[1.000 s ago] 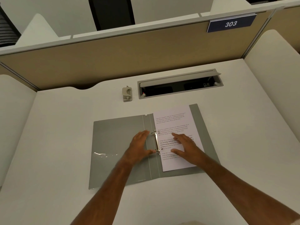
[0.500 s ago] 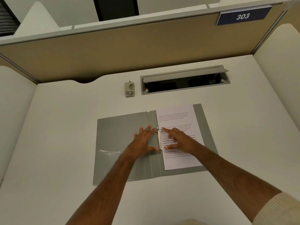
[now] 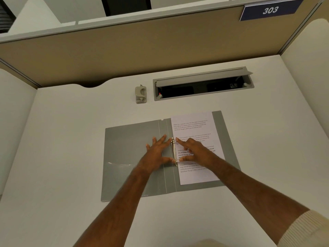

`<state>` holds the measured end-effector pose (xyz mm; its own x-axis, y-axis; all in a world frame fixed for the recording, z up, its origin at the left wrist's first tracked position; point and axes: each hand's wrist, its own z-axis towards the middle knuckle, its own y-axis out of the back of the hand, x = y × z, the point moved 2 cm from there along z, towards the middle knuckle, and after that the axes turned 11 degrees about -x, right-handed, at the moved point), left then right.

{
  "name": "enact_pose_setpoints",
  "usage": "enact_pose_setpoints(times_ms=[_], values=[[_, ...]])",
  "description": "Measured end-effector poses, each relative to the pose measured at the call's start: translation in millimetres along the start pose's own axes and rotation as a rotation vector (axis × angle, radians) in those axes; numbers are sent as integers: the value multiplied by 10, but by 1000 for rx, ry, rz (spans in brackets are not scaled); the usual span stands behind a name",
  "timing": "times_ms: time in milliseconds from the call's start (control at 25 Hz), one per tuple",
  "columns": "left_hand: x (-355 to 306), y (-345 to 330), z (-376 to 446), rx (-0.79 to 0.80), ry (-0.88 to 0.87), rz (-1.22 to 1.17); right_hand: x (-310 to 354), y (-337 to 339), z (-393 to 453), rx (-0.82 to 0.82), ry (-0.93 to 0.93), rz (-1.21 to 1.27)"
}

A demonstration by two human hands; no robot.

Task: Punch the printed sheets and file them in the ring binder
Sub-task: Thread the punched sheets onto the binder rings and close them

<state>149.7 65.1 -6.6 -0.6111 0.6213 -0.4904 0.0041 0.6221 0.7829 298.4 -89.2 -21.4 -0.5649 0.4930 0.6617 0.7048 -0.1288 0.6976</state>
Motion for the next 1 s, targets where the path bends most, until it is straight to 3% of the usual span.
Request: enact_pose_setpoints(times_ms=[400, 720, 1000], values=[[-9, 11, -10, -13, -16, 41, 9, -1, -138, -12, -14, -21], [-285, -108, -326, -196, -23, -55, -350, 104, -793, -253, -211, 21], [-459, -333, -488, -85, -103, 142, -619, 256, -1155, -464, -490, -86]])
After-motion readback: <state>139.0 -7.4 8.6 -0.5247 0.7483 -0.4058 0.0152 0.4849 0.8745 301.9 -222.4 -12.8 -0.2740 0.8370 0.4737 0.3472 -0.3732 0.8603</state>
